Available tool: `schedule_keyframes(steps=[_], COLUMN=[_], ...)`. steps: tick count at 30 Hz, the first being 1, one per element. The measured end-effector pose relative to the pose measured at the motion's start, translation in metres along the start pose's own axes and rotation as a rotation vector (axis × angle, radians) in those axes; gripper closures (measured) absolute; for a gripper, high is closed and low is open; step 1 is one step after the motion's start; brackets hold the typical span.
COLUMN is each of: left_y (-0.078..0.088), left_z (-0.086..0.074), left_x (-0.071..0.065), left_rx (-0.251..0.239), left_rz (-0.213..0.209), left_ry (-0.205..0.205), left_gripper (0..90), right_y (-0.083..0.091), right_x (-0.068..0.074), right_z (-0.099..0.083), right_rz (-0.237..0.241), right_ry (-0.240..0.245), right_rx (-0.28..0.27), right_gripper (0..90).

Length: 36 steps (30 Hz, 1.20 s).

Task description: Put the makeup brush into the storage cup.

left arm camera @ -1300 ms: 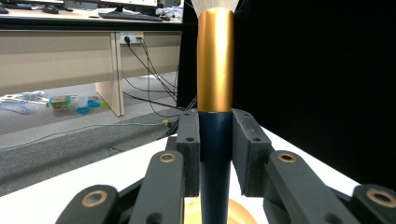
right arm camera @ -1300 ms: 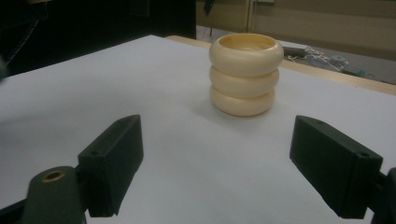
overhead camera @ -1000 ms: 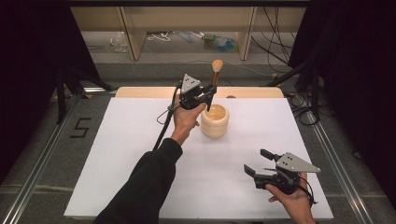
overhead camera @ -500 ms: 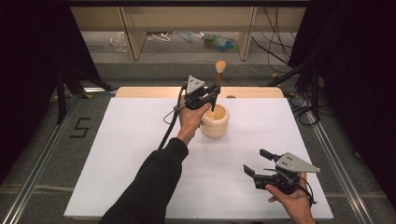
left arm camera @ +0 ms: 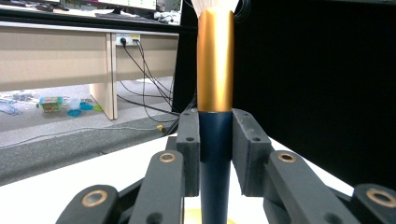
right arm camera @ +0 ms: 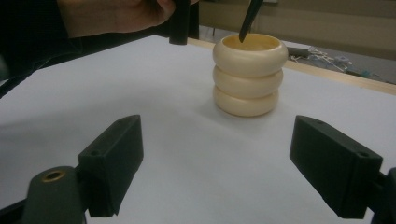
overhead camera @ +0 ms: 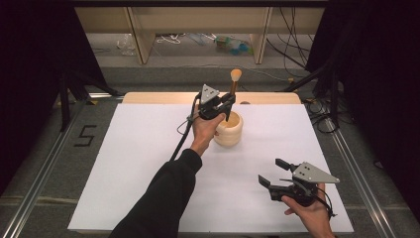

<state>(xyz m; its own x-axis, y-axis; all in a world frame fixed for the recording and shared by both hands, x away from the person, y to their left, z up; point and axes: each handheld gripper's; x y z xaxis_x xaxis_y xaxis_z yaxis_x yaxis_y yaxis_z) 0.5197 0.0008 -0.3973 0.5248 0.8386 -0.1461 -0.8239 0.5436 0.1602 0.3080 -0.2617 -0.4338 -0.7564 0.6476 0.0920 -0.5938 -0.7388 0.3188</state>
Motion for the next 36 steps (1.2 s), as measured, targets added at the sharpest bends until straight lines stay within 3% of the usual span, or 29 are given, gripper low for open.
schedule_keyframes(steps=[36], left_y=[-0.006], left_z=[-0.03], left_x=[0.003], left_rx=[0.031], left_rz=[-0.002], left_ry=[-0.015], left_gripper=[74.0], right_y=[0.0], right_x=[0.0], right_z=[0.0], right_rz=[0.001], right_ry=[0.006], right_rx=[-0.002], right_gripper=[18.6])
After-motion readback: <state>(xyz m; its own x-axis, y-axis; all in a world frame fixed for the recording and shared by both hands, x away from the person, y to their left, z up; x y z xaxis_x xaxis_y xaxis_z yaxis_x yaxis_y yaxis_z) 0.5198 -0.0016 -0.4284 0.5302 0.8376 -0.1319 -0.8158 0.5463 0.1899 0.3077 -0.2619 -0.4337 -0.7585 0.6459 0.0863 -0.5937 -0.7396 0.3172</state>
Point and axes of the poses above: each handheld gripper's, and its own axes: y roughly backward along the jaws, z roughly out of its top, x roughly to its left, and after that the axes turned 8 degrees about z, right-handed
